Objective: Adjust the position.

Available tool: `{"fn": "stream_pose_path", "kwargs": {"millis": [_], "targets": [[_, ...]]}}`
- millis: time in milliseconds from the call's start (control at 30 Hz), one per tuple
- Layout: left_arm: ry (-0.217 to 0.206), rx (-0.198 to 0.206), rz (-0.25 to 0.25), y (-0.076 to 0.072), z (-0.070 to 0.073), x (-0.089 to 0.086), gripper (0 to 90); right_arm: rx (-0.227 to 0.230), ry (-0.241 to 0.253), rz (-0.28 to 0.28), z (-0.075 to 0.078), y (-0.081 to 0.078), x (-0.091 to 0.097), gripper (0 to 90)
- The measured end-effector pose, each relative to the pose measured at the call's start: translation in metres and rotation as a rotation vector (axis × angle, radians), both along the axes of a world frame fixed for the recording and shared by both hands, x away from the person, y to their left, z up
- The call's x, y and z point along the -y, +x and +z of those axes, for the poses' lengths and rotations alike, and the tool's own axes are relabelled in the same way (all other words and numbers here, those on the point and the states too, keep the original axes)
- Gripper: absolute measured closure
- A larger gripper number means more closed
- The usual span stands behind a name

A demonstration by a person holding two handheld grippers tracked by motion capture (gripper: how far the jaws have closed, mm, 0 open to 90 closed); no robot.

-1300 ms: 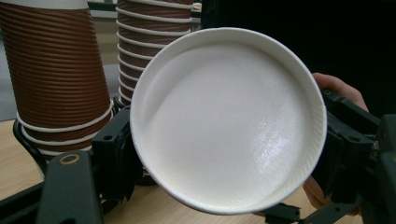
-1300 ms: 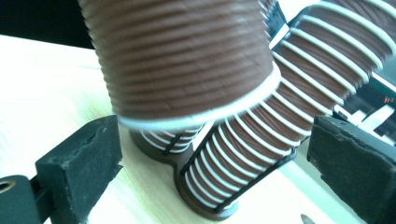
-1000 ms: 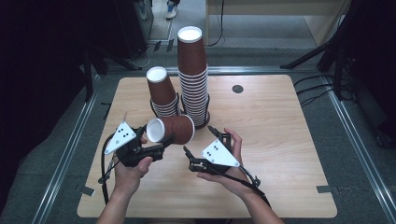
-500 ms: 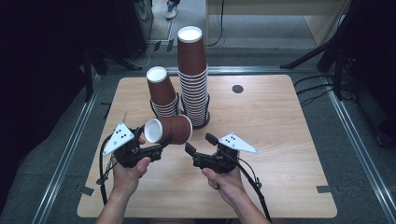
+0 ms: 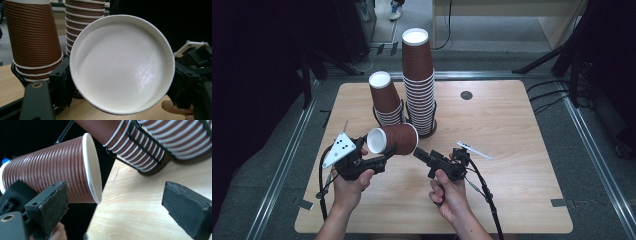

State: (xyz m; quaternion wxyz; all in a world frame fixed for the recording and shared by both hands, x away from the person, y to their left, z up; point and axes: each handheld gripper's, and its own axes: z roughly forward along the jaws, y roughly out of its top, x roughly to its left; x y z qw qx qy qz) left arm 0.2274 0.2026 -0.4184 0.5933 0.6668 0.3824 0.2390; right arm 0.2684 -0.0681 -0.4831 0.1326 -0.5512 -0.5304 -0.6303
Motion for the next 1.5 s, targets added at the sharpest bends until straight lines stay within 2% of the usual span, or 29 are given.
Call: {"fn": "stream_pose_path", "kwargs": {"millis": [33,167,233,267,367,567,600,633,667,700,767,800,833,867,900,967,1067,1100,1167,1500], "targets": [[-0.001,0.0,0.001,0.0,-0.001,0.001,22.5,-0.047,0.045,0.008,-0.002,0.001,0.0,7.0],[-0.009,0.001,0.0,0.001,-0.002,0.003,22.4,-0.138,0.125,0.024,-0.004,0.002,-0.001,6.9],[-0.01,0.002,-0.003,0.001,-0.002,0.006,22.4,-0.179,0.156,0.022,-0.004,0.003,0.0,6.3],[-0.01,0.002,-0.003,0.001,-0.002,0.006,22.5,-0.179,0.156,0.022,-0.004,0.003,0.0,6.3],[0.017,0.016,0.008,-0.001,-0.004,0.009,22.5,-0.243,0.237,0.027,-0.007,0.005,0.003,4.3],[0.011,0.017,0.021,-0.002,-0.009,0.007,22.4,-0.357,0.331,0.031,-0.016,0.004,0.0,0.2],[0.011,0.017,0.021,-0.002,-0.009,0.007,22.5,-0.357,0.331,0.031,-0.016,0.004,0.0,0.2],[0.01,0.016,0.026,-0.001,-0.01,0.006,22.5,-0.388,0.36,0.023,-0.018,0.004,-0.001,0.0],[0.01,0.016,0.026,-0.001,-0.01,0.006,22.5,-0.388,0.36,0.023,-0.018,0.004,-0.001,0.0],[0.008,0.017,0.027,-0.002,-0.011,0.006,22.5,-0.432,0.39,0.025,-0.019,0.004,-0.002,0.0],[0.014,0.018,0.027,-0.001,-0.012,0.007,22.5,-0.471,0.427,0.036,-0.019,0.003,-0.004,0.0],[0.014,0.018,0.027,-0.001,-0.012,0.007,22.4,-0.471,0.427,0.036,-0.019,0.003,-0.004,0.0],[0.013,0.018,0.026,-0.001,-0.013,0.007,22.5,-0.502,0.442,0.038,-0.019,0.002,-0.008,0.0],[0.011,0.018,0.027,-0.001,-0.014,0.007,22.5,-0.502,0.442,0.038,-0.019,0.002,-0.008,0.0],[0.013,0.018,0.026,-0.002,-0.014,0.008,22.5,-0.552,0.503,0.062,-0.019,0.002,-0.011,0.0],[0.012,0.021,0.024,-0.002,-0.014,0.01,22.5,-0.566,0.547,0.062,-0.018,0.001,-0.012,0.0],[0.021,0.024,0.022,-0.003,-0.014,0.011,22.5,-0.579,0.567,0.058,-0.015,-0.001,-0.016,0.0],[0.024,0.029,0.024,-0.004,-0.014,0.012,22.5,-0.585,0.594,0.06,-0.013,-0.001,-0.02,0.0],[0.025,0.028,0.024,-0.004,-0.014,0.011,22.5,-0.592,0.614,0.052,-0.011,-0.003,-0.023,0.0],[0.024,0.031,0.022,-0.005,-0.017,0.012,22.5,-0.626,0.628,0.045,-0.012,-0.003,-0.039,0.0]]}}
